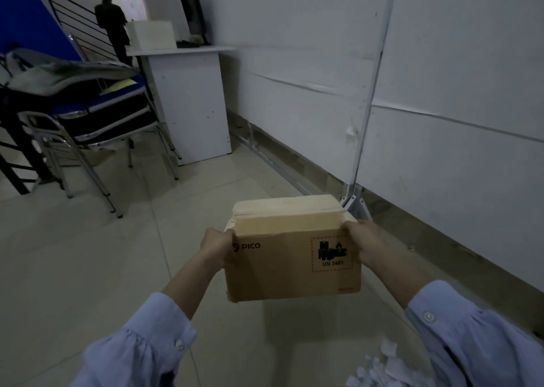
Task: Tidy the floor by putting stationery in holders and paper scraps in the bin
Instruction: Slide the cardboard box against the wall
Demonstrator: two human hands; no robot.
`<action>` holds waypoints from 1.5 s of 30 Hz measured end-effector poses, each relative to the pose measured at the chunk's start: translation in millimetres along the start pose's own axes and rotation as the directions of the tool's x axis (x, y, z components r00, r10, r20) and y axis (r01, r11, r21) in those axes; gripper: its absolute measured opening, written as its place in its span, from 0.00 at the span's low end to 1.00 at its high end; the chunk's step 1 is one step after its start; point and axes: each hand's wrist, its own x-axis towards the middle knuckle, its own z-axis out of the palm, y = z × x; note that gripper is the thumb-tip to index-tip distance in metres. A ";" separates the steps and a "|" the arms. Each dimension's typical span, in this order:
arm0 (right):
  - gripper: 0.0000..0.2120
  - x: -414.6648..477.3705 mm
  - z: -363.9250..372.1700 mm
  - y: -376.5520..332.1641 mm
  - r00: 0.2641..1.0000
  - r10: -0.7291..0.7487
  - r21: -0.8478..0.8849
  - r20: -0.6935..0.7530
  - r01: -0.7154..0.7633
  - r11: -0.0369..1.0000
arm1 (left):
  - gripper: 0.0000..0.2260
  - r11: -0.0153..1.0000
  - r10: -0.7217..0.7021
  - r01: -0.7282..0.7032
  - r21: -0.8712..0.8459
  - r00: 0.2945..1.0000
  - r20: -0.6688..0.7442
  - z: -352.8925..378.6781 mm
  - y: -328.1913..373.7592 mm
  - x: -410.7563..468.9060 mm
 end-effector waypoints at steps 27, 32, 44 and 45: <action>0.22 335.9 172.5 -20.2 0.998 0.000 -0.142 0.061 0.009 0.990 | 0.09 0.978 0.072 -0.116 -0.173 0.967 -0.244 102.5 -1.8 310.8; 0.22 376.0 173.8 4.4 1.000 0.008 -0.207 0.005 -0.007 0.978 | 0.09 0.979 0.030 -0.059 -0.193 0.989 -0.148 130.6 -37.3 330.0; 0.22 422.0 150.3 36.5 0.997 -0.043 -0.391 -0.066 0.013 0.920 | 0.12 0.993 -0.040 0.038 -0.113 0.999 -0.015 193.3 -76.5 329.9; 0.23 424.0 148.6 39.5 0.996 -0.050 -0.416 -0.074 0.014 0.909 | 0.13 0.996 -0.034 0.032 -0.081 0.999 -0.020 196.4 -73.2 330.3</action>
